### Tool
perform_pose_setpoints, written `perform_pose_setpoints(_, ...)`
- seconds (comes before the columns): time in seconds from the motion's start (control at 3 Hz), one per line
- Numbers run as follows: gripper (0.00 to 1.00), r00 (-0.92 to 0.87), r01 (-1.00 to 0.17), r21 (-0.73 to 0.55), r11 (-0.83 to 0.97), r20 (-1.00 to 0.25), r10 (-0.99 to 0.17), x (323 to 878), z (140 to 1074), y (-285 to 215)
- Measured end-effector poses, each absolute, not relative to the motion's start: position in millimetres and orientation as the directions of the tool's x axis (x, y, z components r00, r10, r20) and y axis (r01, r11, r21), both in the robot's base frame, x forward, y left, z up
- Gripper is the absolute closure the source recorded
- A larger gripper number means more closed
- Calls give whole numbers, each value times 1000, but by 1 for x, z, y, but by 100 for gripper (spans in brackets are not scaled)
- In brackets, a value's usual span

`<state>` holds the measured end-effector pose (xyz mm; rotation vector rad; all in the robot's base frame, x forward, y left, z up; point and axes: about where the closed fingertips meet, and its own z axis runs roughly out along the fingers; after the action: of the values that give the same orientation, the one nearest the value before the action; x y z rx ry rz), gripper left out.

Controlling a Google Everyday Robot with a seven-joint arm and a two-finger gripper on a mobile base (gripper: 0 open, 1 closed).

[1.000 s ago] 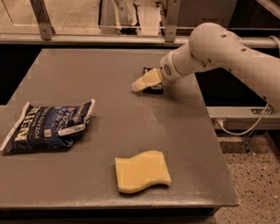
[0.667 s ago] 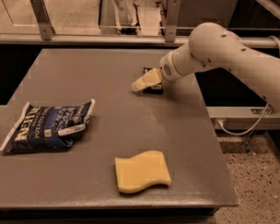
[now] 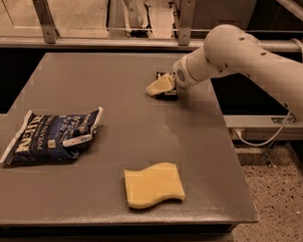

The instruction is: Move rxbar chocolate near blue chip bag

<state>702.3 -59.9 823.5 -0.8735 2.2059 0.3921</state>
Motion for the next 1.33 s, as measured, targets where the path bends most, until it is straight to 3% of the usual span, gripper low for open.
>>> perform_pose_setpoints(0.67,96,-511,-690,17,724,-719,-471,702,828,-60)
perform_pose_setpoints(1.33,100,-511,-690,17,724,-719,-471,702,830,-60)
